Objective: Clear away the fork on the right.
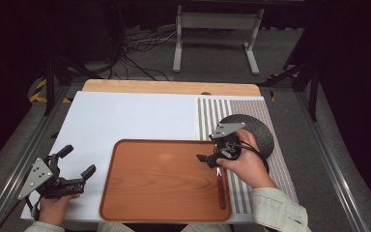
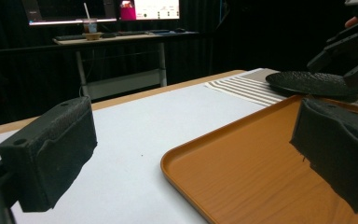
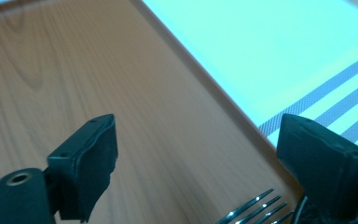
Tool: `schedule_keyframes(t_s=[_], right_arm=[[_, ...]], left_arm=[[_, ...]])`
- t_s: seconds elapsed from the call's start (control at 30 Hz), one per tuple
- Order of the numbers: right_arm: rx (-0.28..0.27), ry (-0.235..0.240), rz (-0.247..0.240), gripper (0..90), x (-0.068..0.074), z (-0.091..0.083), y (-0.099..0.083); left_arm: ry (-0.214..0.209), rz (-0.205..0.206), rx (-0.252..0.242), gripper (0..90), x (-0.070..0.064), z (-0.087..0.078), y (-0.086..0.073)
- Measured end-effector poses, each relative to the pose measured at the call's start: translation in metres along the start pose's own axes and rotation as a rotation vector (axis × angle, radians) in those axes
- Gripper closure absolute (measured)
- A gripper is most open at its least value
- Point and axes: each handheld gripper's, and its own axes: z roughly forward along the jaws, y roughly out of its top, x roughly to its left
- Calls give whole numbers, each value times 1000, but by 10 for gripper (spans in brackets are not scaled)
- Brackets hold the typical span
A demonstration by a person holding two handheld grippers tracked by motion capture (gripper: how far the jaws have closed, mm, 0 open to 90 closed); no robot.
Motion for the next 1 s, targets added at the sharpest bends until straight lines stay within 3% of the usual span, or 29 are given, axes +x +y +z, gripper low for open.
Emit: schedule_keyframes(t_s=[0.2,0.57,1.0], right_arm=[[-87,-16,-16,128,2,-18,-2],[-282,-59,-24,118,1,-59,-23],[-370,-109,23,111,-2,-83,-60]], left_arm=[[1,0,1,8,0,0,0],[4,2,2,8,-1,0,0],[5,1,2,8,-1,0,0]])
